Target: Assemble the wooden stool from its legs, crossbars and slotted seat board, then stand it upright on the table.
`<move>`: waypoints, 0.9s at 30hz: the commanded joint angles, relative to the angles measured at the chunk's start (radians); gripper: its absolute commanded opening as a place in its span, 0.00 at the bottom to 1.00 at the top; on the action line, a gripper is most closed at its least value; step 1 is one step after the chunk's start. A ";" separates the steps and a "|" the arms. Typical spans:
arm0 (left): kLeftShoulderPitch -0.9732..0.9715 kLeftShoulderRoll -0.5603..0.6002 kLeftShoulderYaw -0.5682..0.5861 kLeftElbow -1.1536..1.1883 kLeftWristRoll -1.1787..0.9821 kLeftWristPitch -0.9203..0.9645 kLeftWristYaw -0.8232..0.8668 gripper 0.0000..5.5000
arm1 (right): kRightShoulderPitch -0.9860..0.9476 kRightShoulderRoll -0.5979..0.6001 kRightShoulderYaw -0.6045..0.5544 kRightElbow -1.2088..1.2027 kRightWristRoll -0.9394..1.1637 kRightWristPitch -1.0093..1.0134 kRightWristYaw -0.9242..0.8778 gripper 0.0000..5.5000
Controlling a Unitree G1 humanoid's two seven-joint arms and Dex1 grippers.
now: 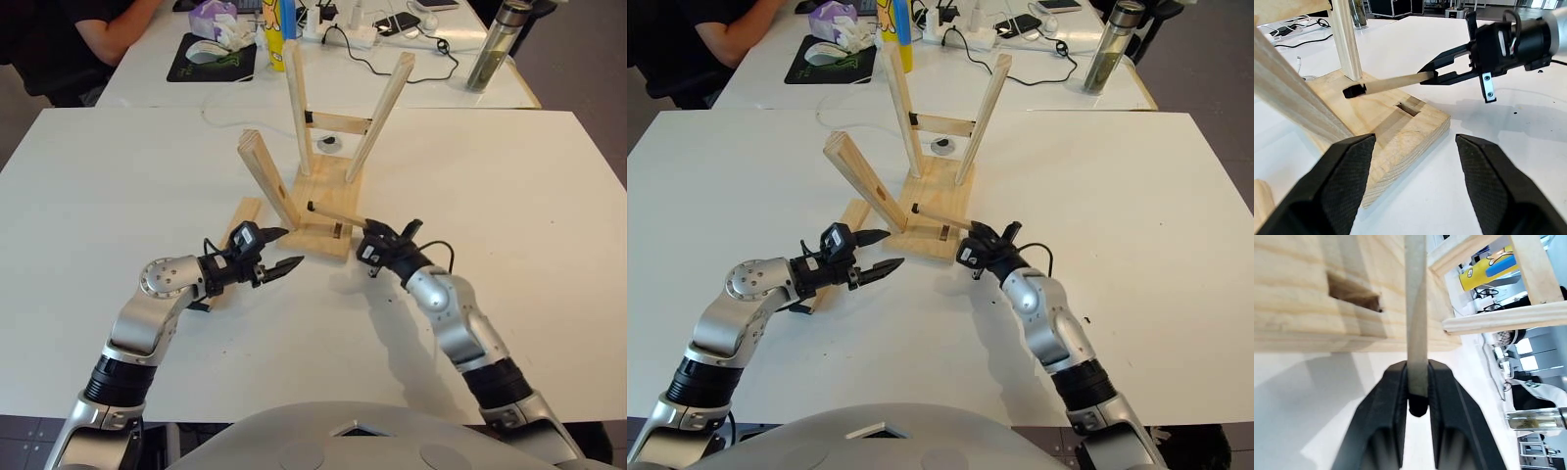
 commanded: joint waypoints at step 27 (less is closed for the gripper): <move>0.017 -0.112 0.100 -0.075 0.029 -0.088 0.234 0.56 | -0.887 -0.261 0.245 0.318 0.639 0.634 0.981 0.08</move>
